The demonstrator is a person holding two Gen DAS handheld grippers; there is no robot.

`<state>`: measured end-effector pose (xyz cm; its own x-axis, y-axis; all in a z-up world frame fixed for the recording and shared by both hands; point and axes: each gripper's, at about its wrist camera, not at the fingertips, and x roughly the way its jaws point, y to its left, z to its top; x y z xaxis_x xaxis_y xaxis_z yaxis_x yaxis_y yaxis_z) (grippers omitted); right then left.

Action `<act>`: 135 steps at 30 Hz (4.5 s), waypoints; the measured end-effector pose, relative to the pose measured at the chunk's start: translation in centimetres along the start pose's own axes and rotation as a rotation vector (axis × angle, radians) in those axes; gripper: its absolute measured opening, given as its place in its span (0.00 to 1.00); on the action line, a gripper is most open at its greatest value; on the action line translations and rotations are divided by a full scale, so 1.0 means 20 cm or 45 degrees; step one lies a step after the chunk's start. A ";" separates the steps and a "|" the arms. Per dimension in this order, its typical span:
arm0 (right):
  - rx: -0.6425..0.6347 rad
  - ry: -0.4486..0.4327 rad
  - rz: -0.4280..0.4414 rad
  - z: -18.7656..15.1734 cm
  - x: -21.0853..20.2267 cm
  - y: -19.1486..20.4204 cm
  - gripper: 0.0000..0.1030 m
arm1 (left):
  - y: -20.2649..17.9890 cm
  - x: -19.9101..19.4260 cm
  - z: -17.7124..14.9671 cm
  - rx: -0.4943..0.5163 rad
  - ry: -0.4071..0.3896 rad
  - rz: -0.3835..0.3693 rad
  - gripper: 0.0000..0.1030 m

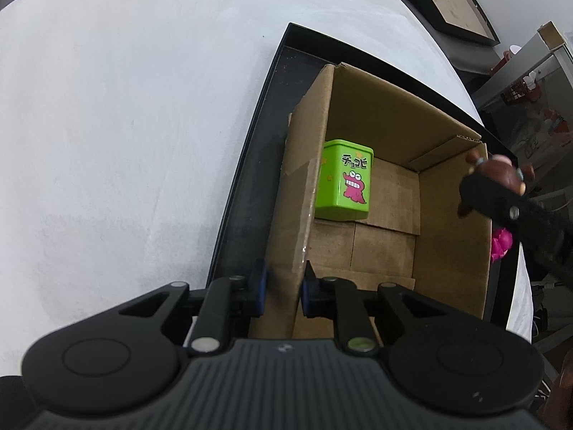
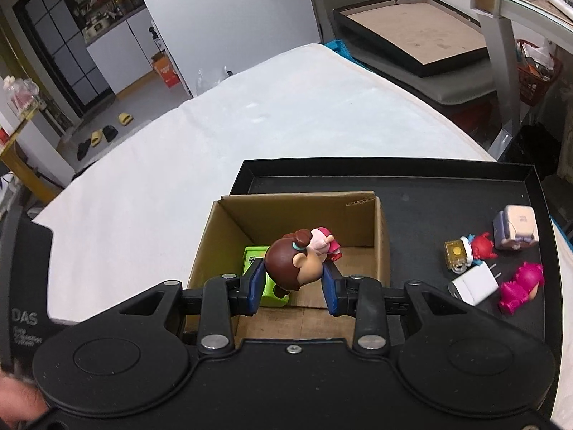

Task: Organize rigid objects
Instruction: 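Carry the brown monkey figure into the box beside the tin and release, then move the right gripper back to the white USB charger and grasp it, then lift the white USB charger with the right gripper into the box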

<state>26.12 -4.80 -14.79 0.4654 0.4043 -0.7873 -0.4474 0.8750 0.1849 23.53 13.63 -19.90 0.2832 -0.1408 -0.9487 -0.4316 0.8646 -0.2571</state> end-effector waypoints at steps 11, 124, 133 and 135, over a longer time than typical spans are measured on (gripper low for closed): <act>-0.006 -0.039 -0.037 -0.02 -0.02 -0.03 0.52 | -0.02 0.00 0.00 0.000 -0.005 0.005 0.18; 0.351 -0.120 0.011 -0.19 -0.19 -0.58 0.37 | -0.13 -0.11 0.00 -0.063 -0.008 0.183 0.57; 0.225 -0.135 0.058 -0.08 -0.22 -0.40 0.37 | -0.09 -0.13 0.03 -0.074 -0.017 0.130 0.57; 0.199 -0.129 0.059 -0.06 -0.21 -0.36 0.37 | -0.09 -0.12 0.03 -0.068 -0.015 0.118 0.56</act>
<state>26.40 -13.15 -13.54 0.5254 0.4629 -0.7139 -0.3494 0.8824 0.3150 24.21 12.77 -17.04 0.2497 -0.0557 -0.9667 -0.5010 0.8469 -0.1782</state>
